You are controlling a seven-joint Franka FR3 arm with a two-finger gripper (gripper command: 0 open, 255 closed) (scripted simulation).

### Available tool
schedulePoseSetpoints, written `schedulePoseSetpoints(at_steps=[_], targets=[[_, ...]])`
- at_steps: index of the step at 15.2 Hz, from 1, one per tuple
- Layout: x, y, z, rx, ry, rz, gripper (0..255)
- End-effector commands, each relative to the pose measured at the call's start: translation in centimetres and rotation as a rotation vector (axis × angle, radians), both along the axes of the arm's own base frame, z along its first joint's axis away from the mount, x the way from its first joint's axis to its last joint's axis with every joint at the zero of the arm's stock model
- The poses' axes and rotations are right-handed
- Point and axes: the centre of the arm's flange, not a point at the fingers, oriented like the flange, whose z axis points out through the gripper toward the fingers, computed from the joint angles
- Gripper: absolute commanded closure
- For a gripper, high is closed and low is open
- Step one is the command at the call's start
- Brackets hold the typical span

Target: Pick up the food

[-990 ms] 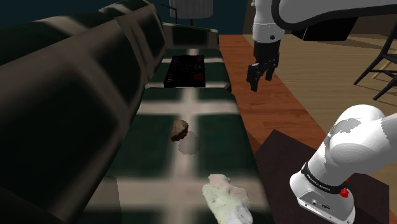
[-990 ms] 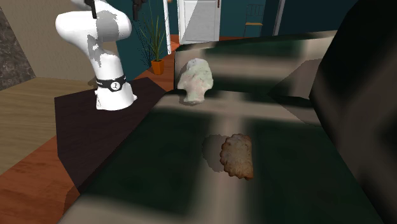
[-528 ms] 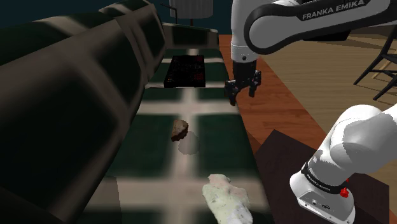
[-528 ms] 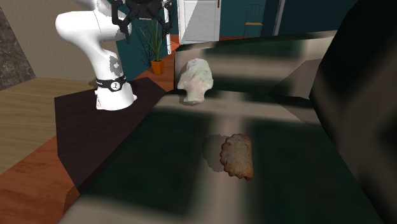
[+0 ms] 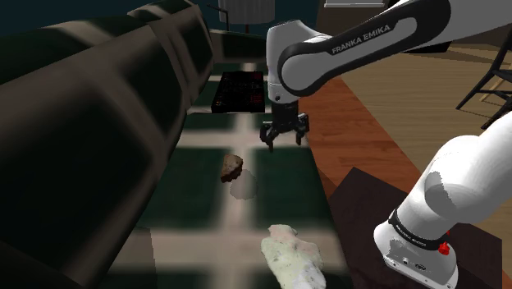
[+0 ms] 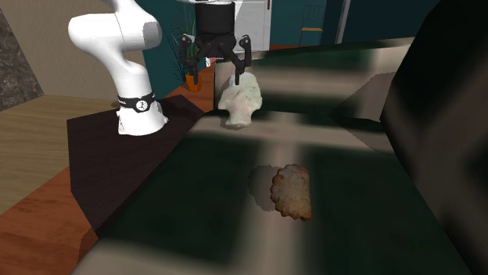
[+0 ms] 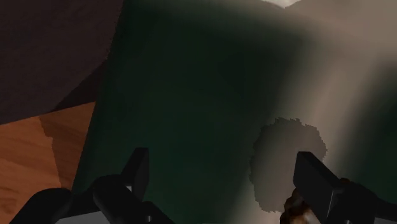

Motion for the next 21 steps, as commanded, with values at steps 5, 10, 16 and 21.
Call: schedulePoseSetpoints(at_steps=[5, 10, 16, 21], targets=[[5.5, 3.4, -4.8, 0.03, 0.007, -0.174, 0], [10.0, 5.2, -8.8, 0.053, 0.014, -0.315, 0], [15.7, 6.7, -13.7, 0.081, 0.022, -0.484, 0], [18.5, 7.1, -17.0, 0.095, 0.026, -0.566, 0]])
